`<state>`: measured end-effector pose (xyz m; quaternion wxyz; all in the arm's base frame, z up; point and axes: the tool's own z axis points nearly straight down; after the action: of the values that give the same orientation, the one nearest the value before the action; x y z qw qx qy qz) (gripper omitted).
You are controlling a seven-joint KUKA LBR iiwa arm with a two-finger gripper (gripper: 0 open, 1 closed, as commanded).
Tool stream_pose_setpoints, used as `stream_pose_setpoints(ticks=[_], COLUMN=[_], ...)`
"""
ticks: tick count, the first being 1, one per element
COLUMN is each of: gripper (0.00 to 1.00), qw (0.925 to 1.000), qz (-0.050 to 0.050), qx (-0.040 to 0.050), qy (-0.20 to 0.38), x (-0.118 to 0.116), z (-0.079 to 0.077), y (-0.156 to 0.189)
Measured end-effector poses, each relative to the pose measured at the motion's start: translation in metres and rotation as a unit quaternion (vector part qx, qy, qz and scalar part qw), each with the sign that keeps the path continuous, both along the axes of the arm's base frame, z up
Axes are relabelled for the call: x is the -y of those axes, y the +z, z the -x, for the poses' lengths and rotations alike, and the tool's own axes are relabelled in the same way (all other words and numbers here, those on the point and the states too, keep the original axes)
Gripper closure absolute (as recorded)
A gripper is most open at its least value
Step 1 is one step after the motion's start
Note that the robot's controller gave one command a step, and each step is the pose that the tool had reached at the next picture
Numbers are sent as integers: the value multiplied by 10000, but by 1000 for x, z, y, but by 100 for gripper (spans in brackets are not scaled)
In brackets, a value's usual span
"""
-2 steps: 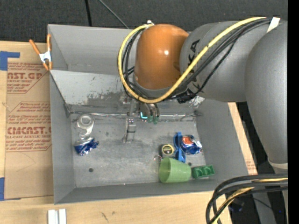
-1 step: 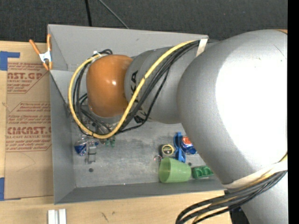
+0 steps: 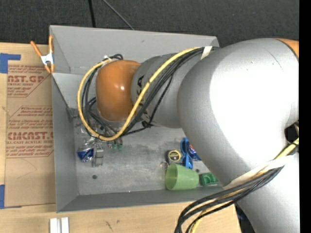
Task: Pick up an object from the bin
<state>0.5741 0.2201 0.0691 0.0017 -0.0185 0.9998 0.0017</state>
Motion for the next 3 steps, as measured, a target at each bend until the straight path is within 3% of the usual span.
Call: stream_pose_setpoints(ticks=[1,2,3], gripper=[100,100,100], qw=[10000,9858,9865], qz=[-20,-22,7], qx=[57,90,37], qy=[5,1678,1636], x=[-2,59,18], z=[-3,-1,34], y=[6,7,175])
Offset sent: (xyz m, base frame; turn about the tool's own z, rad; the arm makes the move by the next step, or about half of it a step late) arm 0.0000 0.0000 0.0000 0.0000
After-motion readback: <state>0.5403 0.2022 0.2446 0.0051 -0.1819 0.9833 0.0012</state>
